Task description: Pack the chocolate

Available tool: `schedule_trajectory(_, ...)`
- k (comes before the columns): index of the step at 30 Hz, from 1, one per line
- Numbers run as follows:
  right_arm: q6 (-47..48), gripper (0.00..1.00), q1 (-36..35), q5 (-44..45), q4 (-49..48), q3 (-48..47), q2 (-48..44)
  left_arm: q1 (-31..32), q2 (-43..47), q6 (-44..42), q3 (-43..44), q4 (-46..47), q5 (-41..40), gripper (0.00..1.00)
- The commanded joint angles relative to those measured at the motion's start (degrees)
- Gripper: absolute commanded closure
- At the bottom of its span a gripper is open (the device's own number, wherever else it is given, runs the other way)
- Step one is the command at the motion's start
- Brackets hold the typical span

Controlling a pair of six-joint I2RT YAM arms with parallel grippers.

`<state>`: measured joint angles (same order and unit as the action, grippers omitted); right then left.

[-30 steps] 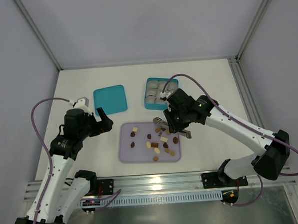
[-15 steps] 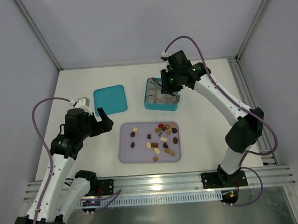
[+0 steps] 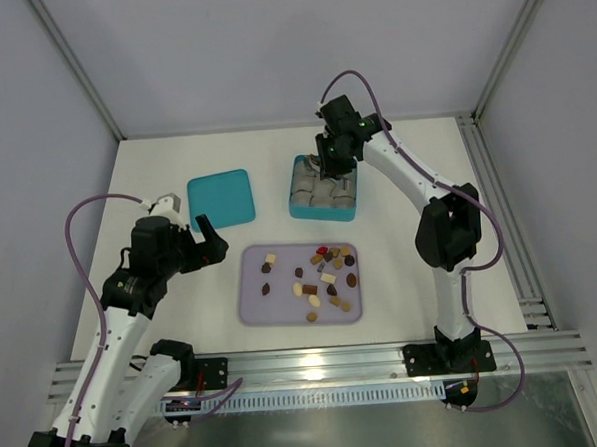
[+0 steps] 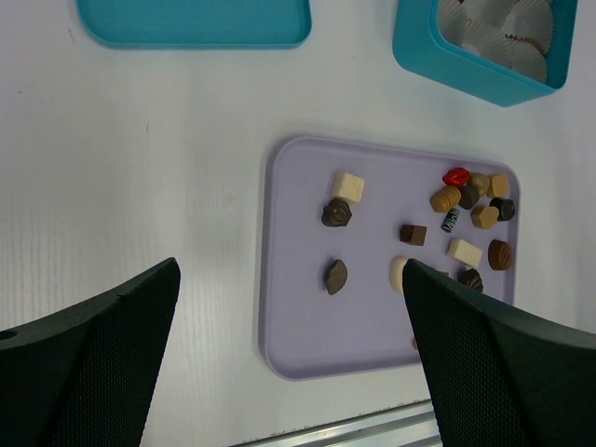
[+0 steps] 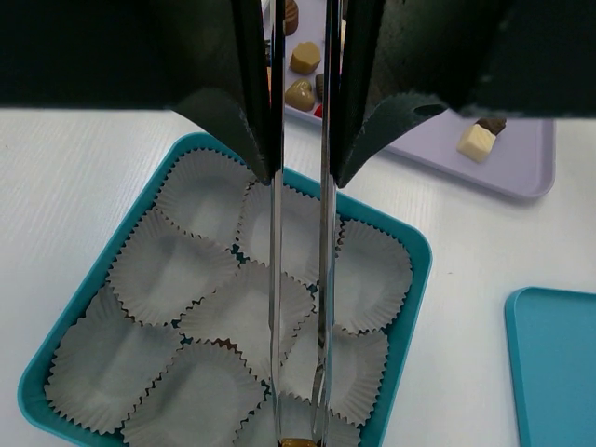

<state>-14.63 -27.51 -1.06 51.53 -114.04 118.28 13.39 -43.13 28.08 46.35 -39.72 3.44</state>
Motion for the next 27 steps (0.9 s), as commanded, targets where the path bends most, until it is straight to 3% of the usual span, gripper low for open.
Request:
schedule_trajectory(1, 1.0, 0.76, 0.0, 2.6, -1.0, -3.4, 0.3, 0.3, -0.1, -0.1, 0.1, 0.7, -1.0, 0.00)
schedule_trajectory(11, 0.7, 0.74, 0.0, 2.6, -1.4, -2.9, 2.2, 0.5, -0.2, -0.1, 0.1, 0.6, -1.2, 0.00)
schedule_trajectory(21, 0.7, 0.57, 0.0, 2.0, -1.9, -2.3, 1.5, 0.7, -0.1, -0.1, 0.1, 0.6, -1.2, 0.00)
schedule_trajectory(27, 0.7, 0.55, 0.0, 2.1, -1.6, -2.7, 0.5, 0.7, -0.1, 0.0, 0.1, 0.7, -1.4, 0.00)
